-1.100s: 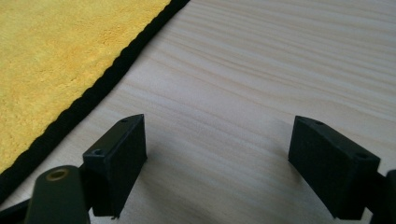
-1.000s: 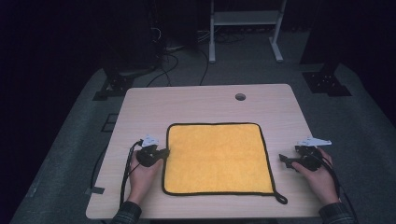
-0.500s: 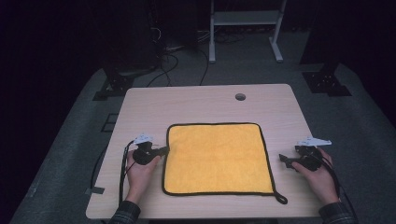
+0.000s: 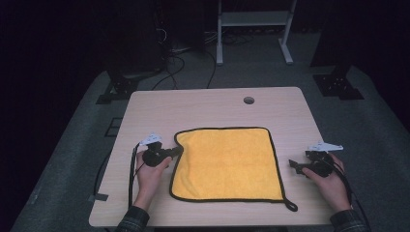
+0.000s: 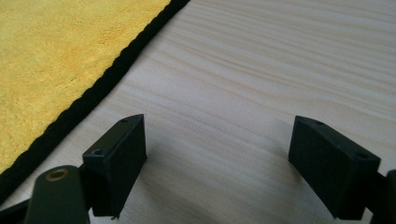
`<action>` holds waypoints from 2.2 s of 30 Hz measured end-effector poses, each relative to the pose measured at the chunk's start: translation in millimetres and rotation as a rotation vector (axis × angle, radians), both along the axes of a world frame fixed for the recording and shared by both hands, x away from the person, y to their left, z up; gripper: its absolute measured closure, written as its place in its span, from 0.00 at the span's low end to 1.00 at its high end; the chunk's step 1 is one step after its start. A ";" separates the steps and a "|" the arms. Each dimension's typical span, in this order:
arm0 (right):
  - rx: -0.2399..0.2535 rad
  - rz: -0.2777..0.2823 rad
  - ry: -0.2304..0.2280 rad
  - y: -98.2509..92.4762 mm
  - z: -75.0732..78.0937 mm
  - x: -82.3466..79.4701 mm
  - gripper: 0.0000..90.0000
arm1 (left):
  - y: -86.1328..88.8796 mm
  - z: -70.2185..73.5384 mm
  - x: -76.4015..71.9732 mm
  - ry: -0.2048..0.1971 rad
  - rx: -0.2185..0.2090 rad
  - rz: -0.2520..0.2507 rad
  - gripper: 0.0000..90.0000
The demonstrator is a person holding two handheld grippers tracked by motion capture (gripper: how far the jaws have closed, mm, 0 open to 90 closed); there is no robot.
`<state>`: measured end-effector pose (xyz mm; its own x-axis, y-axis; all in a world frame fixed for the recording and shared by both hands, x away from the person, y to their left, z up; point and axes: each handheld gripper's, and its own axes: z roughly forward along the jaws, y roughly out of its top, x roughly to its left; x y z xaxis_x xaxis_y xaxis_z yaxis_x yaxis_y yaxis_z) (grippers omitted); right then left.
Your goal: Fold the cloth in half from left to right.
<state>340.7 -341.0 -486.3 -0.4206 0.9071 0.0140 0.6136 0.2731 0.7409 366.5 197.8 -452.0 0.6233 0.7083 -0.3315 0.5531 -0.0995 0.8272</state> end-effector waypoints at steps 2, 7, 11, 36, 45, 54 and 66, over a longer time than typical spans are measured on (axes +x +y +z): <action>0.000 0.000 0.000 0.0 0.0 0.0 0.20 | -3.2 1.3 1.2 -0.003 -0.010 -0.010 0.99; 0.001 -0.001 0.001 0.1 0.0 -0.1 0.20 | -13.1 3.4 3.3 -0.004 -0.034 -0.035 0.99; 0.001 -0.001 0.001 0.0 0.0 0.0 0.20 | -20.4 4.8 5.7 -0.007 -0.051 -0.052 0.99; 0.001 -0.001 0.002 0.1 0.0 -0.1 0.20 | -81.4 10.4 21.7 -0.002 -0.090 -0.189 0.99; 0.001 -0.001 0.001 0.1 0.0 -0.1 0.20 | -105.4 9.9 26.4 0.007 -0.091 -0.234 0.99; 0.001 -0.001 0.001 0.1 0.0 -0.1 0.20 | -126.5 7.4 31.1 0.017 -0.101 -0.267 0.99; 0.001 -0.001 0.001 0.1 0.0 -0.1 0.20 | -158.6 8.6 40.2 0.011 -0.144 -0.310 0.99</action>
